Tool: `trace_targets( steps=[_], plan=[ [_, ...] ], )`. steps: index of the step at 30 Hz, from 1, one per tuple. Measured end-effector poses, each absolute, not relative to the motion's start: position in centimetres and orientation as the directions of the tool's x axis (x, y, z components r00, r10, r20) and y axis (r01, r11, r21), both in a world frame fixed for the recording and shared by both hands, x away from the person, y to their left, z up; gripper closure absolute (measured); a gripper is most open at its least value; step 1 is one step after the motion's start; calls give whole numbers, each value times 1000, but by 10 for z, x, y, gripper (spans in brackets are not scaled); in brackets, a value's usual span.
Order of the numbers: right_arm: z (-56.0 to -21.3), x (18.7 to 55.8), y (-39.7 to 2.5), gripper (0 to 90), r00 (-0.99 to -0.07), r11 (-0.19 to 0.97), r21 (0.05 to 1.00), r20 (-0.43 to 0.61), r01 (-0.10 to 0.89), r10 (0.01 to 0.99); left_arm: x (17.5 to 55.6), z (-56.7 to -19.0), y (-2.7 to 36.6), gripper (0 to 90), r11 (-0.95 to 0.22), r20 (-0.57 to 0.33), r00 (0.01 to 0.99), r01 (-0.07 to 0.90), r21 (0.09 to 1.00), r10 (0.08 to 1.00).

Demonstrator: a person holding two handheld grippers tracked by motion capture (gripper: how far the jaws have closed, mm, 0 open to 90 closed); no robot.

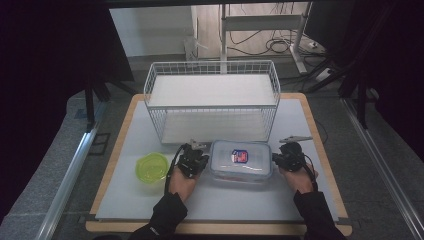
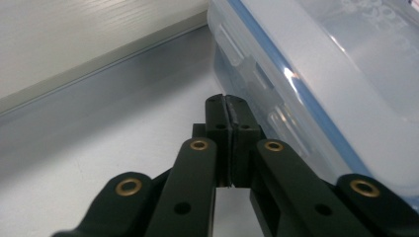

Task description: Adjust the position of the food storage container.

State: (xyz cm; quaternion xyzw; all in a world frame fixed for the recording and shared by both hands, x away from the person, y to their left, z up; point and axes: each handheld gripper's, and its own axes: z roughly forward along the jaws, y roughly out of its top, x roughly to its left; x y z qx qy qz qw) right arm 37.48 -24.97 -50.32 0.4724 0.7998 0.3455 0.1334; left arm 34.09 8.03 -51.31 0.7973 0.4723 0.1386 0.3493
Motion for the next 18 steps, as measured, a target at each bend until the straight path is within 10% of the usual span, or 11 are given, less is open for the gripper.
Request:
trace_targets(
  steps=[18],
  plan=[
    [-502,351,-213,900,-597,404,663,81,630,798,296,-509,113,900,-297,-101,479,682,668,872]
  ],
)
